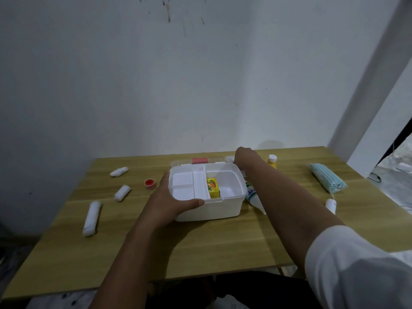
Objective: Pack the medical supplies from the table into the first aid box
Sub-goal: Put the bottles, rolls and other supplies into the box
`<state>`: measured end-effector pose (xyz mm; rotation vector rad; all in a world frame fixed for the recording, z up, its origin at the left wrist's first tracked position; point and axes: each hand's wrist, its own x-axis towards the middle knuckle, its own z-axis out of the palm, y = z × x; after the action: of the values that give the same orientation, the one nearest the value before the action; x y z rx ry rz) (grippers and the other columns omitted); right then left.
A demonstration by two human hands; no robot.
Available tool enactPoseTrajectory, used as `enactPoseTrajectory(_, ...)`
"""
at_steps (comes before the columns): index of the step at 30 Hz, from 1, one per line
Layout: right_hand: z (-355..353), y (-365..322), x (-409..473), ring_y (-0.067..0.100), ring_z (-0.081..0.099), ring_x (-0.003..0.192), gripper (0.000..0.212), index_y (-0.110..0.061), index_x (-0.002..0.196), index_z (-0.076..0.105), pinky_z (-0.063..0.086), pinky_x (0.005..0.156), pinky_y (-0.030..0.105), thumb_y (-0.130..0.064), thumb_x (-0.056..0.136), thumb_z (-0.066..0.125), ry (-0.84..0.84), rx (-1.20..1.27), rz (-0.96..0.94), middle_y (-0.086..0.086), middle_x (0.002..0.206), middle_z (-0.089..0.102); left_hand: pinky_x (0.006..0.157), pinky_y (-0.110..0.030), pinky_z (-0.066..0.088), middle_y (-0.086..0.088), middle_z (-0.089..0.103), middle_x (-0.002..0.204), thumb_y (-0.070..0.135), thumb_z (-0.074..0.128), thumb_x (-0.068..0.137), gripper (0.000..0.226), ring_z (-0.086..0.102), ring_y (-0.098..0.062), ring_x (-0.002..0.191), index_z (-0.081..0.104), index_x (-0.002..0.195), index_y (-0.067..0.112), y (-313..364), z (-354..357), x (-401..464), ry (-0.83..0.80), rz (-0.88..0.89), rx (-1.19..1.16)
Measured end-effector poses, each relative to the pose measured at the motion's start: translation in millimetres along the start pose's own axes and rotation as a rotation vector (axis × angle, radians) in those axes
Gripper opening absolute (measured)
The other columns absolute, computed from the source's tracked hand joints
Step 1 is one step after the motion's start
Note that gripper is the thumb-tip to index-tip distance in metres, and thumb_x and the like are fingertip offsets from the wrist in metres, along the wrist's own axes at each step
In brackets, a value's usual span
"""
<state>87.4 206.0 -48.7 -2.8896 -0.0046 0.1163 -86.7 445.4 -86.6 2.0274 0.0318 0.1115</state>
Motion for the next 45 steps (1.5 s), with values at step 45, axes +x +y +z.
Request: enactPoseTrajectory(45,-7.2,-39.0,-99.6,0.02,0.058,0.114,0.059,-0.022,0.123,0.071,0.05,0.091,0.034,-0.04,0.07,0.091,-0.013,-0.09,-0.48,-0.002,0.127,0.064,0.071,-0.023,0.044,0.003,0.044,0.155,0.054,0.095,0.058,0.121,0.046,-0.018,0.127,0.029,0.157,0.034,1.7,-2.3,7.2,-0.049,-0.023,0.053)
